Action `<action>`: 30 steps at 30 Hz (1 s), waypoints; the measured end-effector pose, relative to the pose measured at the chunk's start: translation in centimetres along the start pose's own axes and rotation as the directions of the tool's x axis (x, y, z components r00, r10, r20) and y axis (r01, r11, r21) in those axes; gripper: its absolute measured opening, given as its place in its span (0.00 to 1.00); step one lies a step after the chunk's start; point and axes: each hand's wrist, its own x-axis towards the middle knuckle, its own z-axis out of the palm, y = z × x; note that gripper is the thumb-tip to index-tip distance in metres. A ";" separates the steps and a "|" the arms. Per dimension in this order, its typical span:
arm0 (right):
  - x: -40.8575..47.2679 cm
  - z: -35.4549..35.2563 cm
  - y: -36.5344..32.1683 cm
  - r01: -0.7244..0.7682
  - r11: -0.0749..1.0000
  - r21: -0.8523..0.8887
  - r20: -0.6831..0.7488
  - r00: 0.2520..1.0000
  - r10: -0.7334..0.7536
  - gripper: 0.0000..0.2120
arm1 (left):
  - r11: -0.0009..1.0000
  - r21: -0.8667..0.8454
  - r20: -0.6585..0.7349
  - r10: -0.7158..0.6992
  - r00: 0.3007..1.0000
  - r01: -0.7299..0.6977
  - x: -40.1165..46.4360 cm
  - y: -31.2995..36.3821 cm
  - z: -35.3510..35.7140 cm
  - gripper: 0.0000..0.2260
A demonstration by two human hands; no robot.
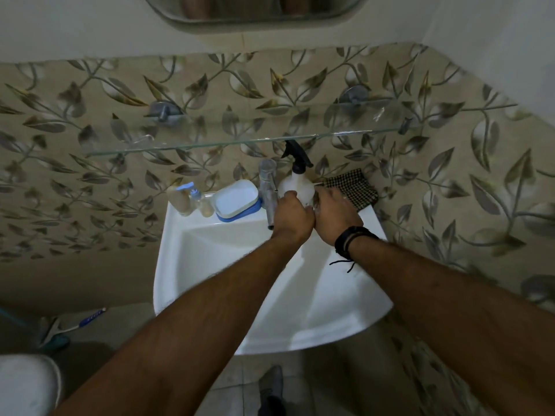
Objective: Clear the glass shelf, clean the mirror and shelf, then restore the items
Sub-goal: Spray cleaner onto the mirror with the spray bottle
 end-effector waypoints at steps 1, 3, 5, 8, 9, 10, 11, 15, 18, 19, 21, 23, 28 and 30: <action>0.7 0.1 0.2 -0.001 1.000 -0.001 -0.007 1.000 0.001 0.22 | 1.000 0.010 -0.005 0.001 1.000 -0.001 0.6 0.2 0.2 0.22; 1.8 0.2 0.4 0.001 1.000 0.008 -0.028 1.000 -0.001 0.22 | 1.000 0.013 -0.024 0.009 1.000 -0.009 1.8 0.4 0.6 0.24; 2.9 0.4 0.6 0.001 1.000 0.014 -0.044 0.999 0.000 0.20 | 1.000 0.016 -0.047 0.028 0.998 -0.027 2.9 0.5 0.9 0.26; 4.3 0.7 1.1 0.000 1.000 0.016 -0.063 0.998 0.001 0.19 | 0.999 0.031 -0.064 0.032 0.997 -0.030 4.4 0.7 1.5 0.29; 4.8 0.8 1.3 -0.003 1.000 0.030 -0.069 0.998 0.005 0.18 | 0.999 0.030 -0.067 0.027 0.997 -0.025 4.9 0.8 1.8 0.30; 5.2 0.9 1.5 -0.007 0.999 0.048 -0.075 0.997 0.011 0.18 | 0.999 0.022 -0.070 0.024 0.997 -0.023 5.3 0.9 2.0 0.31; 5.4 0.9 1.6 -0.012 0.998 0.066 -0.085 0.996 0.017 0.19 | 1.000 0.006 -0.077 0.024 0.997 -0.024 5.7 0.9 2.1 0.30; 6.0 1.3 1.6 0.003 0.992 0.127 -0.121 0.993 0.012 0.24 | 0.993 -0.121 -0.115 -0.003 0.993 -0.011 7.3 1.2 2.3 0.26; 6.0 1.7 1.5 0.004 0.984 0.176 -0.111 0.994 0.016 0.31 | 0.985 -0.173 -0.136 -0.019 0.990 -0.005 8.1 1.0 2.5 0.18; 6.0 1.8 1.6 0.003 0.981 0.196 -0.104 0.994 0.018 0.33 | 0.983 -0.181 -0.137 -0.016 0.990 -0.009 8.2 0.8 2.7 0.15; 5.9 1.7 1.8 0.014 0.972 0.235 -0.087 0.996 0.007 0.35 | 0.982 -0.184 -0.123 0.012 0.992 -0.034 8.0 0.4 2.8 0.10; 5.6 1.5 2.0 0.047 0.964 0.260 -0.083 0.996 -0.026 0.37 | 0.982 -0.164 -0.117 0.073 0.990 -0.092 7.4 0.0 2.8 0.10; 4.0 1.0 2.1 0.111 0.951 0.290 -0.063 0.993 -0.097 0.38 | 0.979 -0.063 -0.110 0.186 0.976 -0.194 5.0 -0.8 2.5 0.15; 3.0 0.8 2.0 0.129 0.947 0.294 -0.068 0.991 -0.114 0.36 | 0.976 -0.034 -0.069 0.212 0.975 -0.215 3.7 -1.0 2.1 0.17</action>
